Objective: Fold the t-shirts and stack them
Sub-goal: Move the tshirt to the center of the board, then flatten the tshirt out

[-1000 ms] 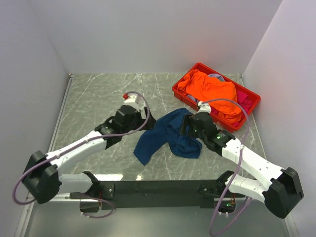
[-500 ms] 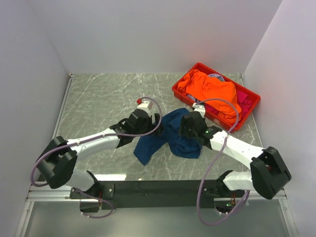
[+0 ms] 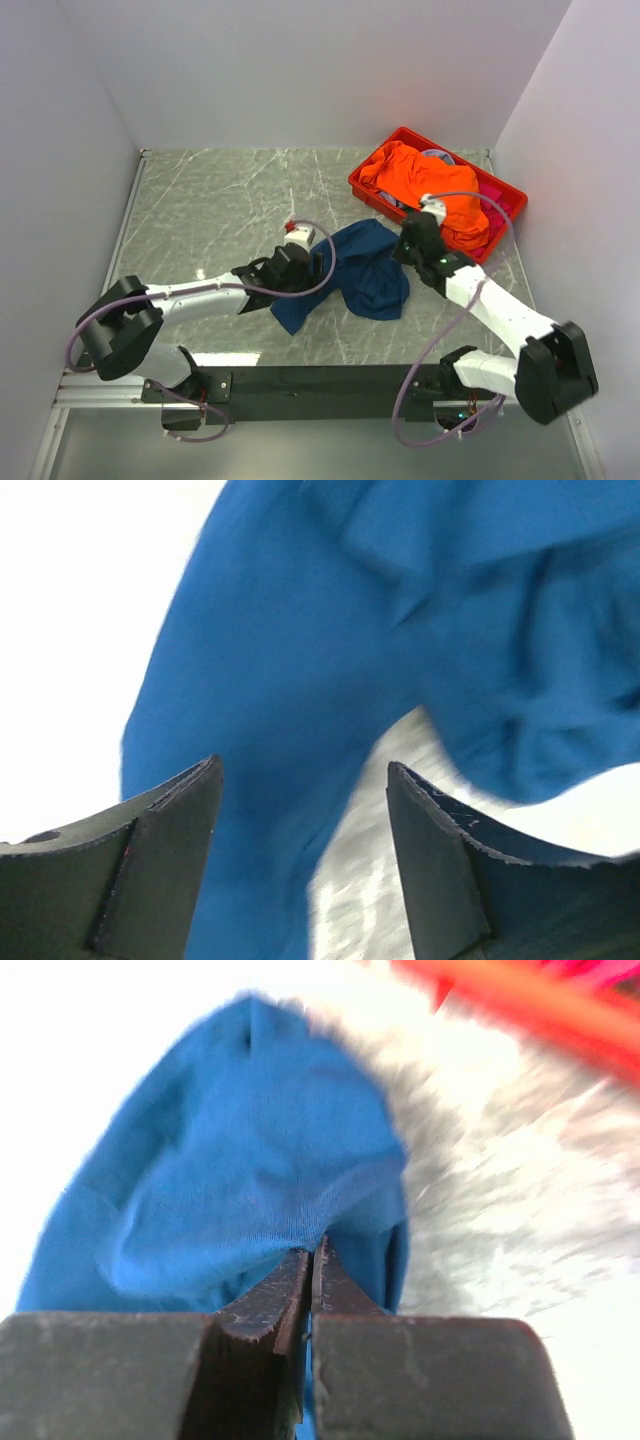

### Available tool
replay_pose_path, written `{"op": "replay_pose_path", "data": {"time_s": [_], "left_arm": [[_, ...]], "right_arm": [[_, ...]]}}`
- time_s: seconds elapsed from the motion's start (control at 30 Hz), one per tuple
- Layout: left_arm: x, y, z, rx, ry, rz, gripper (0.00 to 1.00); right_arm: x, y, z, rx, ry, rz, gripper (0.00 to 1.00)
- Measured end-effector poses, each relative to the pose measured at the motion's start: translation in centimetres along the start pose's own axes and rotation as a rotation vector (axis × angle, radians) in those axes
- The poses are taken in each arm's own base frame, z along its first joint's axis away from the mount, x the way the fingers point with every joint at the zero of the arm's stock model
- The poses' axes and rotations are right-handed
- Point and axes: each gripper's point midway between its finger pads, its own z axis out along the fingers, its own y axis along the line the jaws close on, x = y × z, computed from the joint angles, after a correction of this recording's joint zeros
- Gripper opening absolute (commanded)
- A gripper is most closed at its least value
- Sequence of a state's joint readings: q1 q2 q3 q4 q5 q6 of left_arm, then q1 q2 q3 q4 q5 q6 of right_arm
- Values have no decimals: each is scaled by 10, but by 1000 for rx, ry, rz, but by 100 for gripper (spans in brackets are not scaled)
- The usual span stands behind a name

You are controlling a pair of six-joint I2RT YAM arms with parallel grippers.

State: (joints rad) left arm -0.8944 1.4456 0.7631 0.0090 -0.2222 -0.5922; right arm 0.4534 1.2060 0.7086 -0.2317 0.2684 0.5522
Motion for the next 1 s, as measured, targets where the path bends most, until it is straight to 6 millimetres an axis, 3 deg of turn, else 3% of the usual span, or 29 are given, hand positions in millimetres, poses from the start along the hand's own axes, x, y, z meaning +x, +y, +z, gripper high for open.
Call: {"op": "replay_pose_path", "data": {"time_s": [0.1,0.2,0.5,0.77,0.87,0.97,1.0], "left_arm": [[20,15,-7,-79,27,18,71],[42,23,-18,-135,55,40,70],[84,12,-54,-192,94,94,68],[110,31,-51,-293,154,116,60],[115,34,-48,-311,166,124,53],[114,33,-46,-312,158,121,31],[113,33,-45,-315,155,124,15]], "right_arm": [[-26,-9,-13,-8,-75,48,0],[-38,-17,-18,-3,-108,66,0],[-34,-26,-15,6,-77,61,0],[-35,-30,-18,10,-75,64,0],[-38,-31,-21,4,-84,68,0],[-40,-32,-24,2,-93,70,0],[-41,-32,-24,3,-94,71,0]]}}
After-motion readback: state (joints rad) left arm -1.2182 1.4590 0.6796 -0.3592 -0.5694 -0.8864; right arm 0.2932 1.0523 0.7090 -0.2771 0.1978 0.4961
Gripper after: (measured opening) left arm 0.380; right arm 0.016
